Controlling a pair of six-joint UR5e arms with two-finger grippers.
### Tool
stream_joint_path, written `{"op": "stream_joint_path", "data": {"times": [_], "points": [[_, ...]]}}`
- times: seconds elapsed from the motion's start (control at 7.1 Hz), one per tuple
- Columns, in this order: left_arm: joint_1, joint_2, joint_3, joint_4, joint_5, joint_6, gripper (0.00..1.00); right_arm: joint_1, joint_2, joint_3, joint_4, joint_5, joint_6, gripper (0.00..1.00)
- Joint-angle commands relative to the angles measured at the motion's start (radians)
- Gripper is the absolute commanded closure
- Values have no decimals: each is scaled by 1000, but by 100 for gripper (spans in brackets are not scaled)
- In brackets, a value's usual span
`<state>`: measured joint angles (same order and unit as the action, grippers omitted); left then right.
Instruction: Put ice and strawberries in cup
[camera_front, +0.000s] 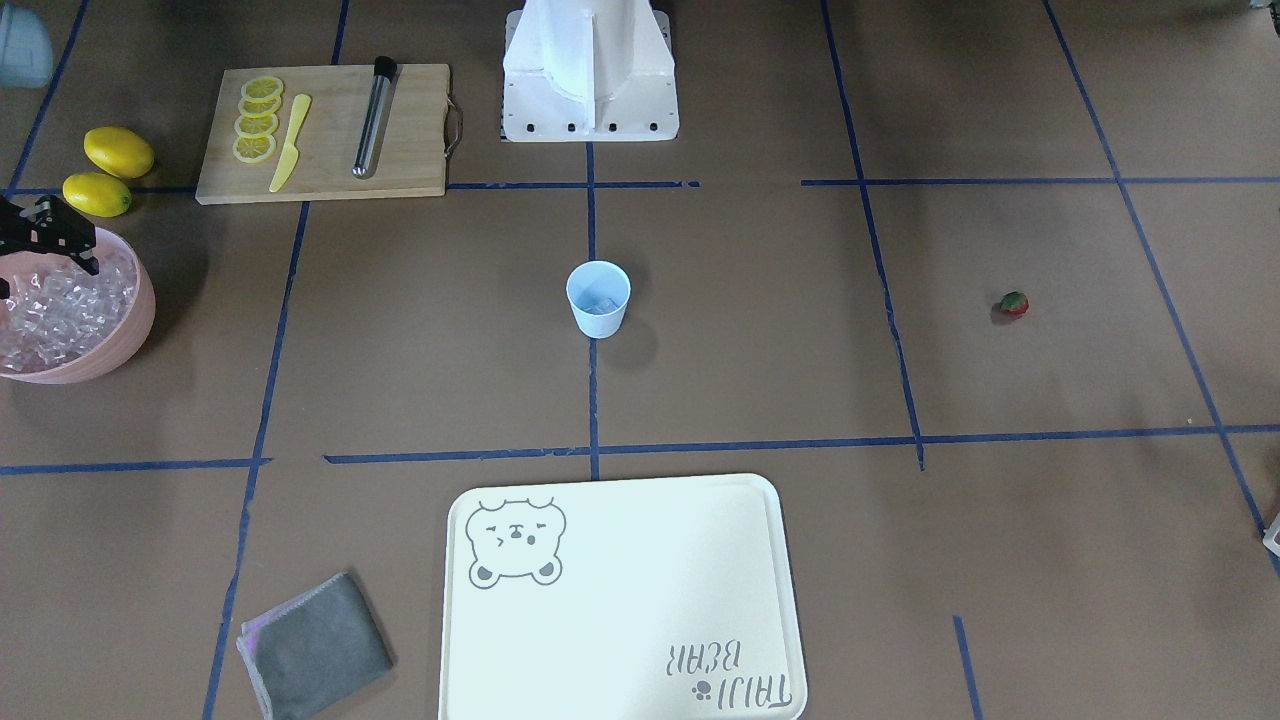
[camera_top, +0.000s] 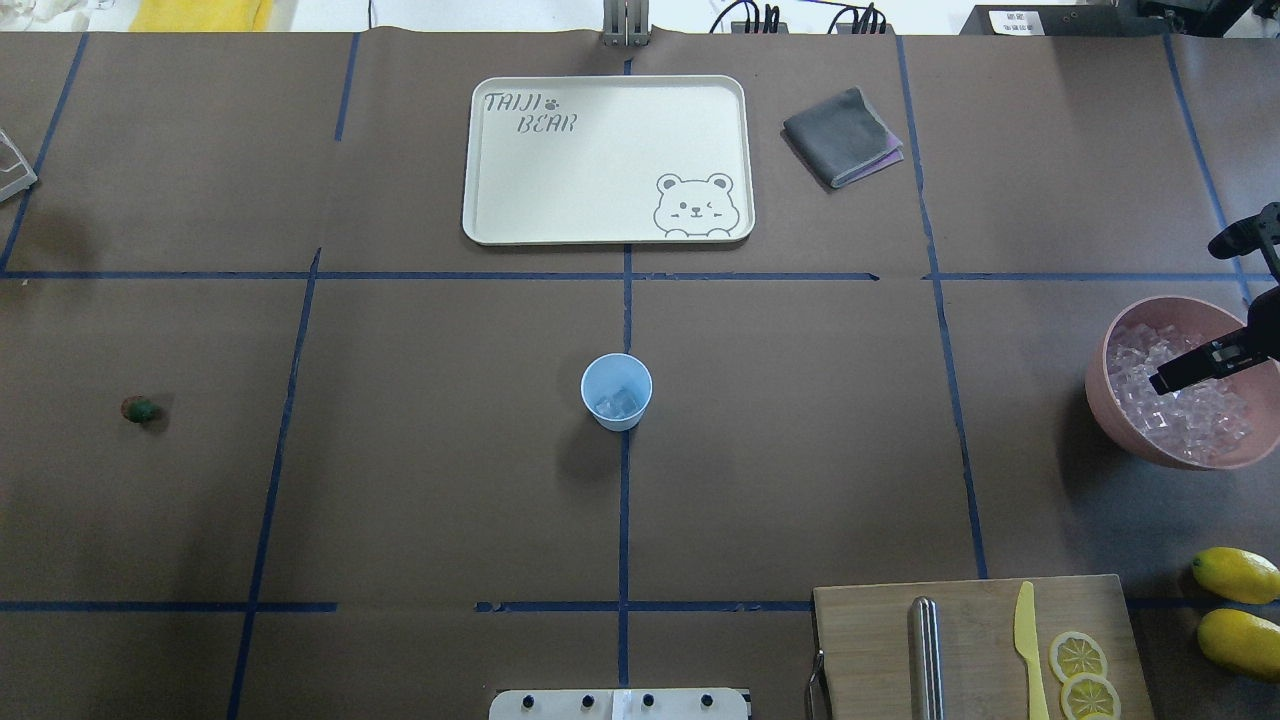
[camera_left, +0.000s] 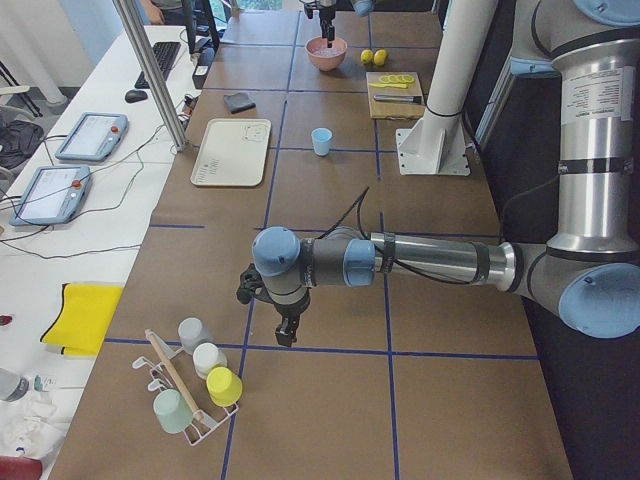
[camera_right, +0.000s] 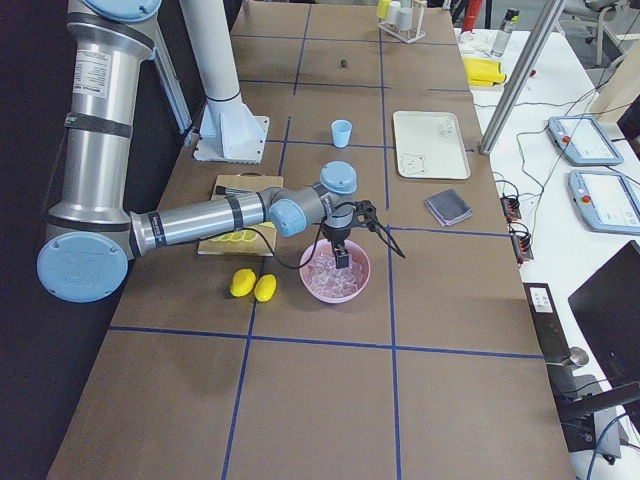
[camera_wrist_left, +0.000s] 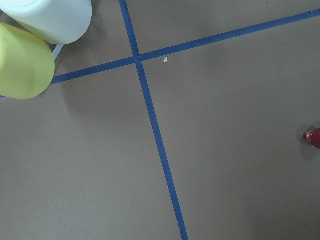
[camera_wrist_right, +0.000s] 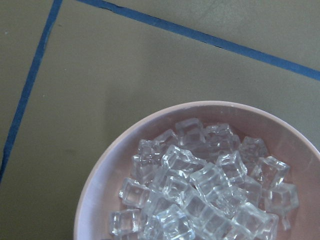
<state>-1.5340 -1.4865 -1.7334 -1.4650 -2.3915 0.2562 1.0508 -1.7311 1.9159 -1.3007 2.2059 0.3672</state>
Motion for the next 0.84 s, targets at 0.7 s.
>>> {"op": "stream_joint_path", "data": {"times": [0.7], "points": [[0,0,0,0,0,0,0,-51,10,-38,0,-26,7,15]]}}
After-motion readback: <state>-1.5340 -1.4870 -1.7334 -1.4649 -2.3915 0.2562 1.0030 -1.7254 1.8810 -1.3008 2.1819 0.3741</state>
